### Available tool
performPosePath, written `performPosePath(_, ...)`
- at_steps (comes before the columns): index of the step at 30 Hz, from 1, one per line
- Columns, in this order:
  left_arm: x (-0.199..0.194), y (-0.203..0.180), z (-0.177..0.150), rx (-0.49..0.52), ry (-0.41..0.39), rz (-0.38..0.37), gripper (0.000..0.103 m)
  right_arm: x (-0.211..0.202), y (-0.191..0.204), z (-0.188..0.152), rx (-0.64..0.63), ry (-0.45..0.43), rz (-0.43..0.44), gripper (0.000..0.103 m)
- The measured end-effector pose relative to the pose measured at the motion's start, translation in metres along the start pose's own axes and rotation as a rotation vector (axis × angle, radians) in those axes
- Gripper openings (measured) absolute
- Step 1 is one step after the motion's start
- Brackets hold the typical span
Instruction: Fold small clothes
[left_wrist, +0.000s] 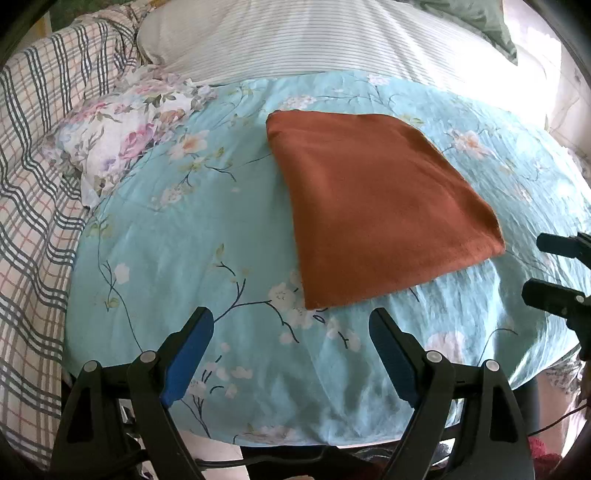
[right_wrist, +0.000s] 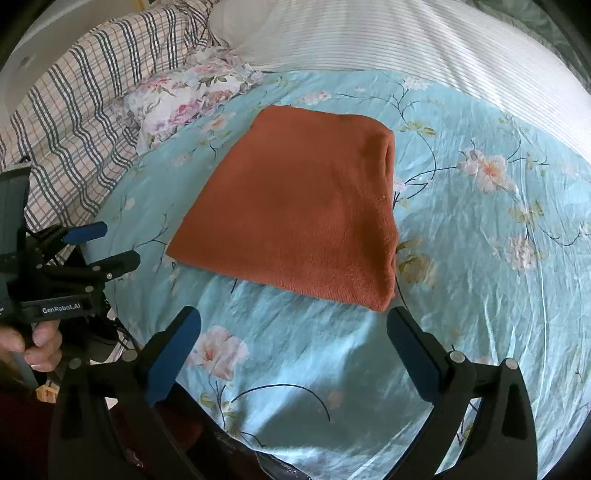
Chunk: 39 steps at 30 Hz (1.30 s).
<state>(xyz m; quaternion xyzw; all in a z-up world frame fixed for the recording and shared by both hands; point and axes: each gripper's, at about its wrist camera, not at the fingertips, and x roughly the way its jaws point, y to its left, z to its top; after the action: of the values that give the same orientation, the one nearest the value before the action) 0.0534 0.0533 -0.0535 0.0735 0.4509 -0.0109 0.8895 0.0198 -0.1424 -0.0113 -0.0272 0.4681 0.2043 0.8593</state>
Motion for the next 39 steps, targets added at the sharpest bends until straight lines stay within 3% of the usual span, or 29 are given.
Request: performPosePath(39,-0.003,-0.006,0.014,0.016,-0.014,-0.01,0.087,0.007,0.015,0.017,-0.038,-0.008,0.009,0.102)
